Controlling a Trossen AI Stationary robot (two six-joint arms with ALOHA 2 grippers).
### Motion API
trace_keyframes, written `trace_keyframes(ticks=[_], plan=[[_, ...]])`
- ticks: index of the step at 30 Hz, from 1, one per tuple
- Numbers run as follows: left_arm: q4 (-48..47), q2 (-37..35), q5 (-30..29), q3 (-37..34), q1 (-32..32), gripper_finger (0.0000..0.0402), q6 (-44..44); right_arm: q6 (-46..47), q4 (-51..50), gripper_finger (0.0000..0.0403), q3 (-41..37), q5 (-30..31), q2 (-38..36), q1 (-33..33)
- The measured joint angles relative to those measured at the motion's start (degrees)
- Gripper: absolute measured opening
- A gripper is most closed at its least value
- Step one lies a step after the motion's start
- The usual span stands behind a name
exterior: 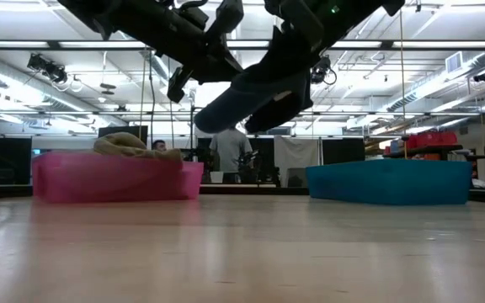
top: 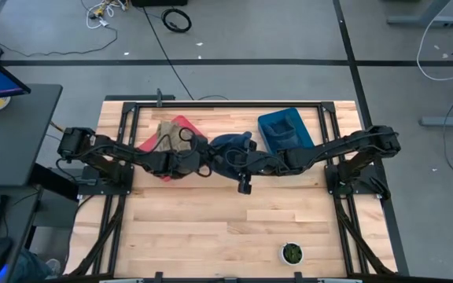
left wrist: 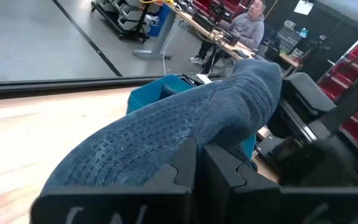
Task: Pick & Place hat
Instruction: Put the blue cap into the blue bin
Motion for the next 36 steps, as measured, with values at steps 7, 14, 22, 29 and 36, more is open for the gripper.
trace_keyframes(ticks=[7, 14, 22, 29, 36], plan=[[-0.08, 0.00, -0.09, 0.00, -0.07, 0.0019, 3.25, -3.59, -1.86, 0.0011, 0.00, 0.41, 0.00, -0.09], [-0.65, 0.00, 0.37, 0.00, 0.27, 0.0030, 4.91, -3.84, -4.25, 0.0006, 0.00, 0.93, 0.00, -0.11], [-0.61, 0.00, 6.13, 0.02, 2.53, 0.0102, 4.94, -3.61, -12.07, 0.0004, 0.00, 5.02, -0.18, -0.07], [-0.66, 0.00, 6.27, 0.02, 2.55, 0.0144, 10.02, -4.78, -23.76, 0.0003, 0.00, 12.39, -5.77, 1.59], [-1.43, 0.00, 6.19, 0.02, 2.59, 0.0146, 10.79, -19.45, -39.38, 0.0002, 0.00, 20.81, -17.98, 3.02]])
